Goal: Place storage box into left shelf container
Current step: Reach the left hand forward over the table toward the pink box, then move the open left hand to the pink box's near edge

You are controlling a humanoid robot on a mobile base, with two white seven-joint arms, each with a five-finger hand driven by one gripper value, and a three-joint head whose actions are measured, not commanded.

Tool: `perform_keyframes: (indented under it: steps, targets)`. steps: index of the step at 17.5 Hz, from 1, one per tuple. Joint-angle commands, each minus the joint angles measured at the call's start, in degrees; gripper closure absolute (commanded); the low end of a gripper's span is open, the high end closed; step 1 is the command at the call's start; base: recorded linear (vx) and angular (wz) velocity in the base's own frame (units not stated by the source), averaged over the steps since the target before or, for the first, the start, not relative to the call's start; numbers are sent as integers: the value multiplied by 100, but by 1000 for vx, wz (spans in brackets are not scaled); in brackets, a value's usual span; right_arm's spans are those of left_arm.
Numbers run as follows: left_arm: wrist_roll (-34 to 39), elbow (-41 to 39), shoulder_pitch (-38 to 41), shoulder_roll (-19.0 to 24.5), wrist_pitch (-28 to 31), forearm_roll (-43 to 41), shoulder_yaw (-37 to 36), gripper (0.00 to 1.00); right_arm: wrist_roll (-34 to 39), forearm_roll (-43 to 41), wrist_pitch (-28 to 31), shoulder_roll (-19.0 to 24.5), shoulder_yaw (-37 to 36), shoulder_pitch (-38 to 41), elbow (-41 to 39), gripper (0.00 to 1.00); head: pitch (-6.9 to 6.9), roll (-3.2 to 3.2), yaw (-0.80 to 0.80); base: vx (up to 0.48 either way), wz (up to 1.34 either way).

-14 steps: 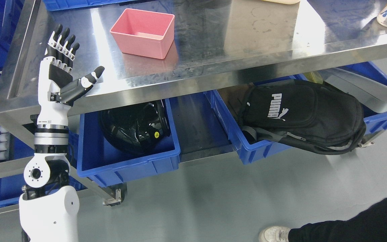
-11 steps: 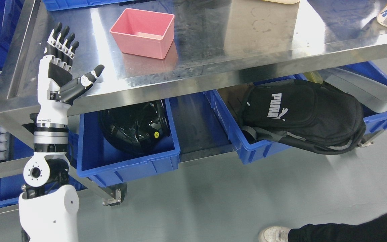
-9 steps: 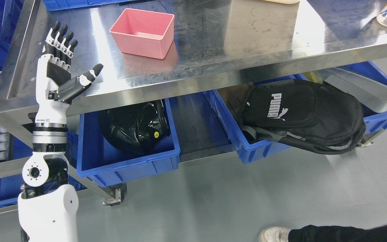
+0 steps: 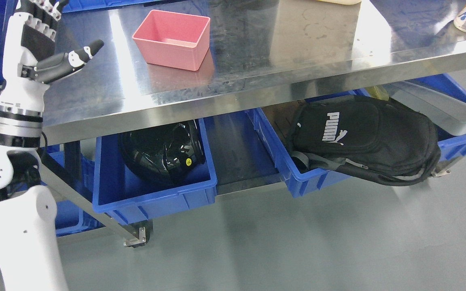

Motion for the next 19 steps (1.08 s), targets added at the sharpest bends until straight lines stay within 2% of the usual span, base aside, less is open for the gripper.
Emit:
perform_keyframes:
  steps: [1, 3, 7, 9, 12, 13, 19]
  targets:
    - [-1509, 720, -904, 2031, -577, -1723, -1801, 0, 0, 9, -2, -100, -26, 53, -100, 0, 0, 0, 0, 0, 0]
    - [-1976, 1001, -1203, 2059, -904, -2287, -1908, 1, 0, 9, -2, -100, -26, 53, -100, 0, 0, 0, 0, 0, 0]
    - [-2179, 1484, -1731, 1962, -905, -3017, -1935, 0, 0, 9, -2, -100, -26, 53, -100, 0, 0, 0, 0, 0, 0]
    - [-2407, 1738, -2020, 1709, -940, -3080, -2109, 0, 0, 9, -2, -100, -26, 53, -100, 0, 0, 0, 0, 0, 0]
    - [-2461, 2170, -2583, 901, -967, -3150, -2251, 0, 0, 9, -2, -100, -26, 53, -100, 0, 0, 0, 0, 0, 0]
    - [-2478, 2231, -2645, 759, -958, -3298, -2347, 0, 0, 9, -2, -100, -26, 53, -100, 0, 0, 0, 0, 0, 0]
    - [-2637, 2556, -2725, 670, -905, -4001, -2603, 2, 0, 9, -2, -100, -26, 53, -100, 0, 0, 0, 0, 0, 0]
